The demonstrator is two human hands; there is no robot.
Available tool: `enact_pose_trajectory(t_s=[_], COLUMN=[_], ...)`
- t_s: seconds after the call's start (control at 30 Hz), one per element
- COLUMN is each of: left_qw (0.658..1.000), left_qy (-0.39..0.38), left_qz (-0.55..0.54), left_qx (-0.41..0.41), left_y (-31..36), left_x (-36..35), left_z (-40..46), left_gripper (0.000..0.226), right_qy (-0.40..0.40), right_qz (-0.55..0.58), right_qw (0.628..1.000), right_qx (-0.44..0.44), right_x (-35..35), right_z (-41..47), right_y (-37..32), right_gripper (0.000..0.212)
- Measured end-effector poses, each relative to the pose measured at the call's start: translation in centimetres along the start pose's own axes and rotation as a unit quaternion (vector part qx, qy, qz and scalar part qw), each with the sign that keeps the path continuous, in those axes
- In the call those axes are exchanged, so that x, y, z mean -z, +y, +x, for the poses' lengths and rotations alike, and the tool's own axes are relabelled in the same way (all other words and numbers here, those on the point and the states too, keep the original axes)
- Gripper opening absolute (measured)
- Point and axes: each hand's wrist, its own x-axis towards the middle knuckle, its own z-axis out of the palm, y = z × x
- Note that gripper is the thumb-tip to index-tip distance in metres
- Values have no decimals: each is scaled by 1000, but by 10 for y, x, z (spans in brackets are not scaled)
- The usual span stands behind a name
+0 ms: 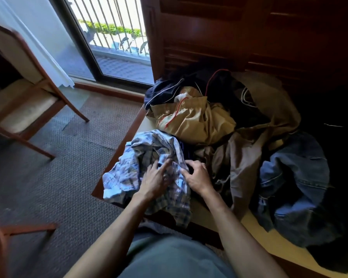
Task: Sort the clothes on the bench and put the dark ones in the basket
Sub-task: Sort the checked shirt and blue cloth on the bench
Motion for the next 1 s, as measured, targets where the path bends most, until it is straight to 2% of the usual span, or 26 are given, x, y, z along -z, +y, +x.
enact_pose_trajectory(t_s=[0.1,0.17,0.23,0.3,0.33,0.4,0.47,0.57,0.67,0.7,0.77,0.83,0.93,1.0], left_qw=[999,993,981,978,983,996,999,1000,999,999,999,998,998,998], left_qy=[-4,7,64,140,144,82,19,0,8,7,14,27,31,24], left_qz=[-15,-108,-176,-143,-102,-12,37,29,-36,-42,-43,-33,-20,-12], left_qx=[-31,-38,-52,-64,-55,-22,-11,4,21,23,29,41,45,50], left_y=[-12,-15,-22,-27,-27,-31,-38,-59,-81,-86,-92,-94,-95,-98], left_x=[8,20,31,47,57,71,75,67,58,56,56,58,61,60], left_z=[4,8,13,22,25,30,39,50,47,45,41,37,33,32], left_gripper=[70,67,60,55,55,66,84,93,91,89,89,93,96,93], right_qy=[71,104,100,56,17,-78,-135,-95,25,26,-47,-120,-129,-52], right_qz=[-39,-71,-94,-65,-34,-7,-14,46,35,2,-47,-39,19,43], right_qw=[997,992,989,994,997,994,987,989,999,999,991,978,979,991], right_qx=[11,25,53,68,67,72,88,101,24,-22,-113,-165,-156,-120], right_x=[-8,-12,-21,-33,-41,-59,-73,-77,-69,-66,-66,-72,-79,-77], right_z=[4,7,9,6,3,-7,-17,-23,-26,-27,-31,-35,-36,-32], right_y=[-10,-22,-33,-50,-58,-70,-78,-82,-80,-78,-76,-78,-83,-87], right_gripper=[17,16,21,29,32,34,33,21,26,34,55,69,63,46])
